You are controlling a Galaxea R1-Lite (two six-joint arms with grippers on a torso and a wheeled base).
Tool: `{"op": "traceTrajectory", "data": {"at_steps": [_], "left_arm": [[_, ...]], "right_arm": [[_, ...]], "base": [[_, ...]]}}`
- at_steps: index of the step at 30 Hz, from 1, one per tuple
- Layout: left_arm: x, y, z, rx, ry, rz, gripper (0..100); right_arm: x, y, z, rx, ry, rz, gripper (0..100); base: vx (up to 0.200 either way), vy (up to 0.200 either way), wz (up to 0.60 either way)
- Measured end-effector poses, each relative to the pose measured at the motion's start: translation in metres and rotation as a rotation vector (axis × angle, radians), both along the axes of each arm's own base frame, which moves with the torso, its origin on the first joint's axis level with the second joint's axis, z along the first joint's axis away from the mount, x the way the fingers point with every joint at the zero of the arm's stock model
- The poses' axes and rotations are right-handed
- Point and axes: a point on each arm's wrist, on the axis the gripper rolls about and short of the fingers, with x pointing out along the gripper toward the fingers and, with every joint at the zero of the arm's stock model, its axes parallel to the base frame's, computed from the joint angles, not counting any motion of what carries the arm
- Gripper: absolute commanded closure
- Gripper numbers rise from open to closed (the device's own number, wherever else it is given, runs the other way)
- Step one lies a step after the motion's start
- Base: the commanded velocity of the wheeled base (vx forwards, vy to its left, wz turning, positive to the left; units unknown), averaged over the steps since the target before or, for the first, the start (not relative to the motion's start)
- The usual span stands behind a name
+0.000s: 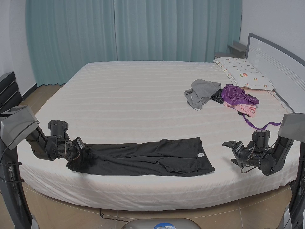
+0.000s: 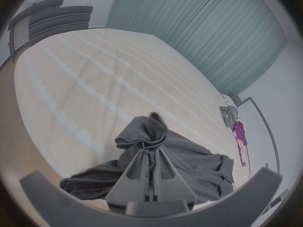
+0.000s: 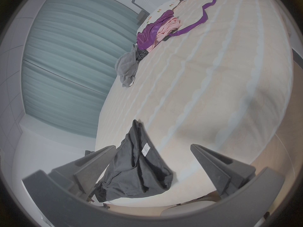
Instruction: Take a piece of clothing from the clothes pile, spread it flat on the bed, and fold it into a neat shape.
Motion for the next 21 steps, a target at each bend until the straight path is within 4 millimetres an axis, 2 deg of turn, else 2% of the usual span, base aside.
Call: {"op": "traceTrajectory", "data": {"at_steps": [3, 15, 21], "left_arm": [[-0.003, -0.009, 0.008, 0.002, -0.006, -0.013, 100], [-0.010, -0.076, 0.033, 0.053, -0.024, -0.074, 100], [-0.009, -0.098, 0.042, 0.063, -0.004, -0.120, 100]], "right_arm": [[0.000, 0.000, 0.000, 0.000, -0.001, 0.000, 0], [0.000, 0.000, 0.000, 0.002, -0.001, 0.000, 0], [-0.001, 0.003, 0.000, 0.002, 0.001, 0.006, 0]], "base": [[0.000, -0.200, 0.00], [0.000, -0.200, 0.00], [0.000, -0.200, 0.00]]}}
